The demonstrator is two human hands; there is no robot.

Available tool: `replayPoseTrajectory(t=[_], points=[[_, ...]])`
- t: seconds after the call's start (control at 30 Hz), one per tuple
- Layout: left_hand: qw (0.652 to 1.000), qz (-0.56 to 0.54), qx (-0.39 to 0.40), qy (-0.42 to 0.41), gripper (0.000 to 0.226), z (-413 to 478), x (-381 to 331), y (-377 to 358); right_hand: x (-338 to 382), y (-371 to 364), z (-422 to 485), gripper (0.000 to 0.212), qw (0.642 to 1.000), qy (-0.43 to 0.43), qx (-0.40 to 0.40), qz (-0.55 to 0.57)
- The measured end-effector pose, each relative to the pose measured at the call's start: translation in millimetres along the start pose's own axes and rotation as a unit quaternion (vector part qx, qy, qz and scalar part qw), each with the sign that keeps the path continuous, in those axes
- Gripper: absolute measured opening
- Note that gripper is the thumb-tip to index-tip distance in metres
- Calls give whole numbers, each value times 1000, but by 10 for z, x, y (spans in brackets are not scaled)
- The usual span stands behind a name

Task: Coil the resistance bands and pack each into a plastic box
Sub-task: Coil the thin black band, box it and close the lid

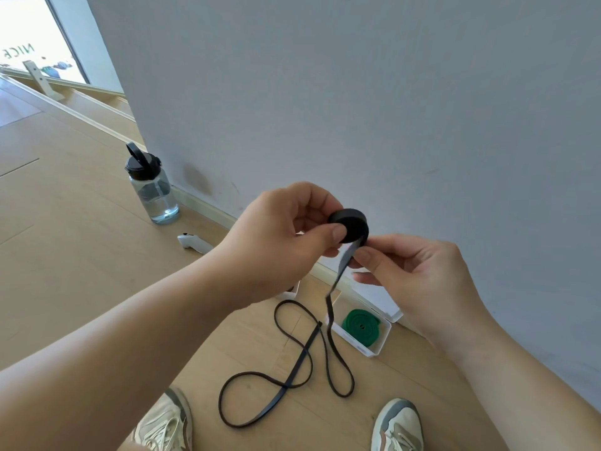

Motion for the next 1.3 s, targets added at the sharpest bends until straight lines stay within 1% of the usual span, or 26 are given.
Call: replayPoseTrajectory(t=[0.03,0.07,0.13,0.2,0.3,0.37,0.43,0.47,0.5,0.57,0.67,0.77,0.8,0.83,0.9,0.93,1.0,1.07,1.1,1.17,1.23,1.3], points=[[1000,-17,8,-3,13,-4,-9,-14,-3,-27,1,12,1000,-1,12,27],[1000,-21,14,-6,13,-7,-16,-29,6,-57,2,13,998,4,23,53],[1000,-13,16,-10,12,-11,-16,-31,31,-92,13,28,994,16,33,102],[1000,-4,10,-17,12,-6,-28,-17,54,-96,26,35,991,27,34,127],[1000,-1,10,-18,11,0,-21,-24,68,-81,46,27,991,41,33,120],[999,-33,18,-9,11,3,9,-44,51,-49,52,25,993,45,31,104],[996,-81,35,4,13,1,43,-71,53,-16,49,23,997,48,29,52],[996,-79,44,9,17,1,52,-85,61,-3,48,17,998,53,26,6],[997,-54,51,9,22,4,52,-99,75,7,41,11,997,62,20,-42],[997,48,59,8,25,11,62,-114,127,6,22,14,987,95,2,-128],[980,194,48,-16,10,15,16,-100,229,-59,-6,18,955,157,1,-253],[961,273,31,-36,4,29,-25,-101,258,-97,-17,15,925,181,7,-334],[958,282,34,-35,4,32,-24,-108,253,-104,-20,16,925,177,12,-336],[958,282,41,-29,6,36,-14,-116,227,-97,-15,18,935,163,24,-313],[968,245,54,-17,7,33,3,-107,125,-42,14,23,972,100,54,-205],[975,213,55,-10,6,29,13,-87,81,-13,22,25,985,67,64,-147],[987,156,49,-1,5,18,21,-52,47,29,20,21,996,34,61,-56],[992,113,51,-3,5,12,19,-61,73,44,5,15,998,39,48,-10],[994,97,57,-3,4,10,19,-76,98,38,-6,15,998,46,46,-12],[992,93,80,-5,4,16,28,-110,123,29,-25,13,996,57,51,-55],[986,118,114,5,5,27,52,-152,111,34,-31,20,990,59,60,-113],[978,158,138,18,6,33,91,-187,107,19,-21,23,977,68,76,-185]])
Point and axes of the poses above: each hand's wrist, its own z-axis towards the middle knuckle, its own y-axis out of the back of the hand, x = y × z, the point moved 7 cm from there along z, towards the middle knuckle, and after that the axes turned 13 degrees about x, right-handed, at the moved point
